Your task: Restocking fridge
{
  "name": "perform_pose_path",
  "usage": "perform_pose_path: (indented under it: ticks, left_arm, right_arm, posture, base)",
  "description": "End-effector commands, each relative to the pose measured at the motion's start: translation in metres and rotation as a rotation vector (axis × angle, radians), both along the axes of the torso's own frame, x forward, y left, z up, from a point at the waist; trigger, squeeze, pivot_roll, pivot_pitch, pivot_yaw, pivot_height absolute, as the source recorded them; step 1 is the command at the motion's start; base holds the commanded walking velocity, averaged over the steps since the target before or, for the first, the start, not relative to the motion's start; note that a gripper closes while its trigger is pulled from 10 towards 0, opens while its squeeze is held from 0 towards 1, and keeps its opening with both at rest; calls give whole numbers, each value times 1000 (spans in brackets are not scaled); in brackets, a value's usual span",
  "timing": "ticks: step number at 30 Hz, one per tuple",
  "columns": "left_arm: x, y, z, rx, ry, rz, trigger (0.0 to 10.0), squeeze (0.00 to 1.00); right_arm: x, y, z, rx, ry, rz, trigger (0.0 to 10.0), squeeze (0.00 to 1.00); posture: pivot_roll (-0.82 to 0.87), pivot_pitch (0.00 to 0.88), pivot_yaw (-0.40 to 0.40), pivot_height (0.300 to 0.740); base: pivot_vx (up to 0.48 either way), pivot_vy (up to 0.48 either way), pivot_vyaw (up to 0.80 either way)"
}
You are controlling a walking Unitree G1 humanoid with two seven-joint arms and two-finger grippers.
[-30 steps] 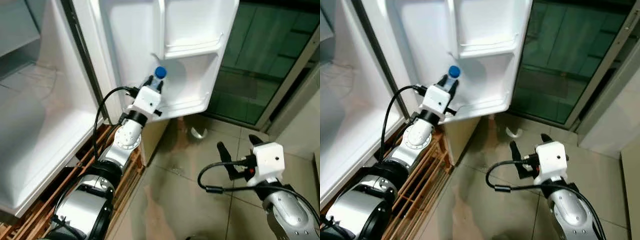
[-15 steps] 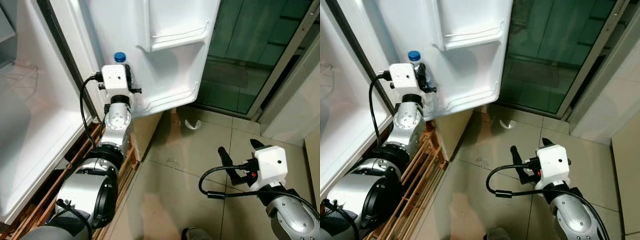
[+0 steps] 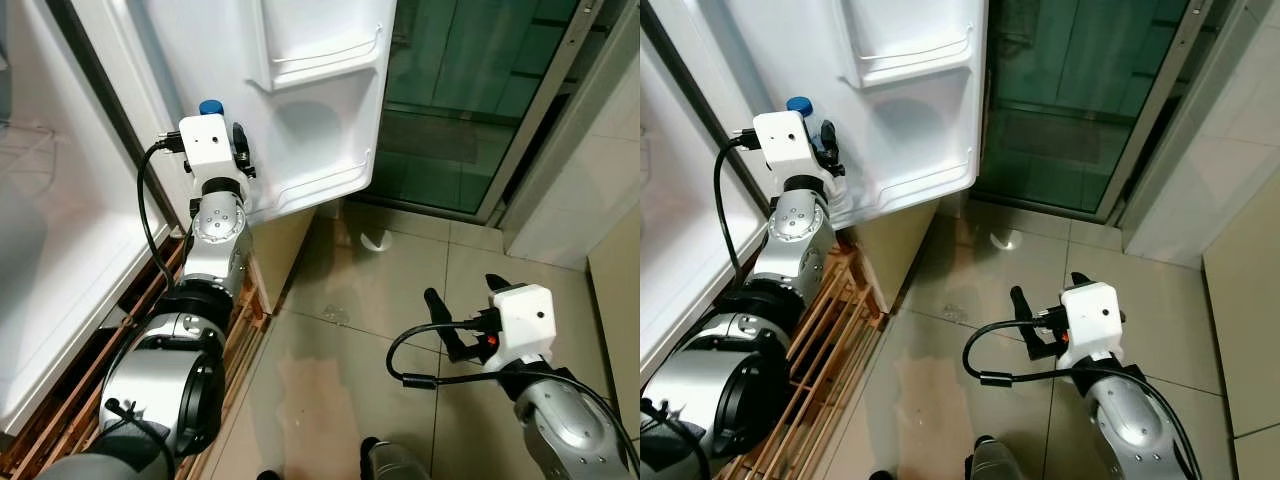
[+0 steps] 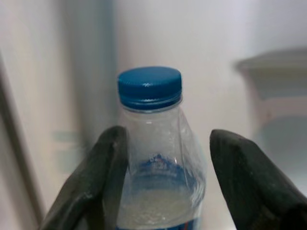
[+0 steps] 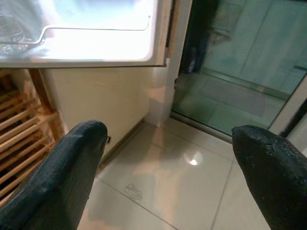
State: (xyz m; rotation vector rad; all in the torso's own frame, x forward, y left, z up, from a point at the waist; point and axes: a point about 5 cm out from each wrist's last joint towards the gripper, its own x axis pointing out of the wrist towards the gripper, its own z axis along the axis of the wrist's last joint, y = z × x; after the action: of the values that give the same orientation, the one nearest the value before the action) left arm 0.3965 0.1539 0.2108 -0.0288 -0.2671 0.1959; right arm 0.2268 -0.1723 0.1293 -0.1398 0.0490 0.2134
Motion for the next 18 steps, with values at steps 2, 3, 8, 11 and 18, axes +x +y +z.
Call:
perform_pose_path:
  ticks: [2,3,8,11,18]
  left_arm:
    - [-5,12,1,50,6,18,10000,1000]
    - [-8,14,3,90,0,25,10000,1000]
    - [-25,4,-4,169,8,-88,10000,1000]
    - [-31,5,-4,167,28,-105,10000,1000]
    - [-61,-1,5,141,18,-227,10000,1000]
  right_arm:
    - [4,4,-2,17,-11,12,10000,0]
    - [7,5,-2,23,-13,10,10000,0]
    - [22,10,-5,53,-26,9,10000,0]
    - [29,11,-7,61,-34,6,10000,0]
    - [43,18,-8,82,-63,7,10000,0]
  posture:
    - [-289,59,72,740]
    - [-284,55,72,740]
    - [-231,6,77,740]
    - [-210,0,79,740]
    - [-163,0,89,740]
  base:
    - [0,0,0]
    - [0,0,0]
    - [0,0,0]
    - [0,0,0]
    - [0,0,0]
